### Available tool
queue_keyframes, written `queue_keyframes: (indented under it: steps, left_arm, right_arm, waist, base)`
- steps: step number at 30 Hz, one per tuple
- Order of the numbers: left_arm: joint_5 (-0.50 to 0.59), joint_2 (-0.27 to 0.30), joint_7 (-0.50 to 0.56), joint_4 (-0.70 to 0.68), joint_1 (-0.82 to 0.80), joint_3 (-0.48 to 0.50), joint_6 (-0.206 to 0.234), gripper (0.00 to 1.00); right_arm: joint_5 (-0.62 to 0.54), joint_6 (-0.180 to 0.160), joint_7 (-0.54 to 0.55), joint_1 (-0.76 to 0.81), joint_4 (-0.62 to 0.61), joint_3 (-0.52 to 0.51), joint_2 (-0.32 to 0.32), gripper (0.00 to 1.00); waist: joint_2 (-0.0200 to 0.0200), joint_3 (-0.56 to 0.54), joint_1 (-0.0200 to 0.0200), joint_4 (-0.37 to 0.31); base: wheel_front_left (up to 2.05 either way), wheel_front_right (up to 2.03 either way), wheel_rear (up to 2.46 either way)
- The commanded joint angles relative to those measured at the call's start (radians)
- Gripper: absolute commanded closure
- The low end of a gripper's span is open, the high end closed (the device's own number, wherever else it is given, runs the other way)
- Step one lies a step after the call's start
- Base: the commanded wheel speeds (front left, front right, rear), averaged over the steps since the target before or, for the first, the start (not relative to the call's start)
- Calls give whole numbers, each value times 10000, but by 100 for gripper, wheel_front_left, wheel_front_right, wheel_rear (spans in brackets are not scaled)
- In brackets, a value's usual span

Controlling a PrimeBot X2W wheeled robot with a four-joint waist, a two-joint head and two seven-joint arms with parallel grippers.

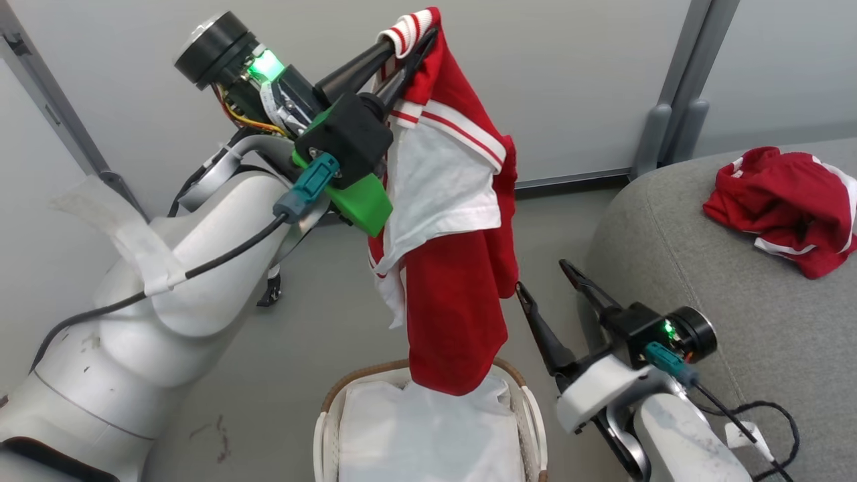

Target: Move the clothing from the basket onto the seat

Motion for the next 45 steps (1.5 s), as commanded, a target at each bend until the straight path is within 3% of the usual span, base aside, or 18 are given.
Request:
queue_keyframes:
  steps: [1, 13, 23, 30, 31, 34, 35, 45]
  left_arm:
    - [-54, -54, -20, -102, -255, -54, 10, 100]
    - [-237, -583, -141, -567, -660, -437, 9, 100]
    - [-443, -809, -231, -709, -685, -633, 11, 100]
    - [-630, -818, -296, -643, -626, -702, 10, 100]
    - [-656, -818, -305, -622, -622, -701, 10, 100]
    - [-775, -809, -310, -550, -585, -677, 10, 100]
    - [-788, -797, -312, -532, -567, -671, 10, 100]
    - [-1075, -581, -367, -166, -275, -491, 100, 100]
  right_arm:
    - [-81, -14, -21, -381, 244, 122, -53, 0]
    - [655, -14, -21, -2592, 2651, 1886, -192, 0]
    - [2175, -14, -21, -3778, 3304, 3881, -816, 0]
    - [2959, -14, -22, -4567, 3527, 4651, -1047, 0]
    - [3076, -14, -21, -4658, 3567, 4758, -1035, 40]
    - [3404, -14, -22, -4852, 3672, 5180, -1075, 95]
    - [3465, -14, -21, -4896, 3698, 5263, -1094, 100]
    - [3524, -14, -22, -4678, 3346, 5191, -1154, 100]
  waist:
    - [0, -7, 1, 69]
    - [0, -13, 1, 379]
    - [0, 2, 1, 593]
    - [0, 73, 1, 667]
    - [0, 89, 1, 678]
    - [0, 142, 1, 714]
    - [0, 157, 1, 721]
    - [0, 311, 1, 698]
  base:
    - [0, 0, 0]
    - [0, 0, 0]
    - [0, 0, 0]
    - [0, 0, 0]
    - [0, 0, 0]
    - [0, 0, 0]
    - [0, 0, 0]
    - [0, 0, 0]
